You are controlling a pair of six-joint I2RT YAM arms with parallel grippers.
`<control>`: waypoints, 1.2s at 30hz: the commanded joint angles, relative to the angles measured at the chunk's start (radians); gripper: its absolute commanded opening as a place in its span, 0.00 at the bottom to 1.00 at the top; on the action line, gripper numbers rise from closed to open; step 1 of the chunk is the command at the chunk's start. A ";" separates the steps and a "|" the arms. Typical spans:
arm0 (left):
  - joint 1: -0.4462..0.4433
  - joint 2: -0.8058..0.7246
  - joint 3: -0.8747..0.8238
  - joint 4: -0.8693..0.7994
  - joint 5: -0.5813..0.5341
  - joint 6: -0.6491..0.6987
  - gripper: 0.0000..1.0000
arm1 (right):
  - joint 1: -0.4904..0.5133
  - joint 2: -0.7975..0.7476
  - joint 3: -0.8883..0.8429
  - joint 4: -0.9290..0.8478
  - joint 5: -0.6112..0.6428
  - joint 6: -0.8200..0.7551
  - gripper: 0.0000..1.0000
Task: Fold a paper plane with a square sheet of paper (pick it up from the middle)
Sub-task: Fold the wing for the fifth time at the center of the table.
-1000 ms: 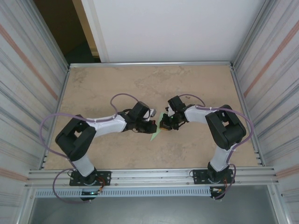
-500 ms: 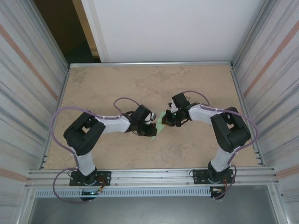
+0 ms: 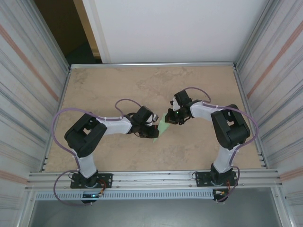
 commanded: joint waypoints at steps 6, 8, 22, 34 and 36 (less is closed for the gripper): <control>0.001 -0.001 0.015 -0.083 0.012 0.026 0.00 | -0.016 0.073 0.041 -0.060 0.006 -0.042 0.08; 0.002 -0.009 0.023 -0.087 0.014 0.035 0.00 | -0.016 0.087 0.044 -0.078 0.014 -0.042 0.07; 0.030 0.093 0.212 -0.019 -0.004 0.005 0.02 | -0.007 0.111 0.027 -0.085 0.039 -0.003 0.05; 0.031 0.174 0.213 -0.111 -0.043 -0.003 0.00 | -0.030 0.037 0.021 -0.034 -0.026 0.021 0.04; 0.032 0.176 0.199 -0.112 -0.050 -0.006 0.00 | -0.035 -0.014 0.009 -0.008 -0.038 0.028 0.04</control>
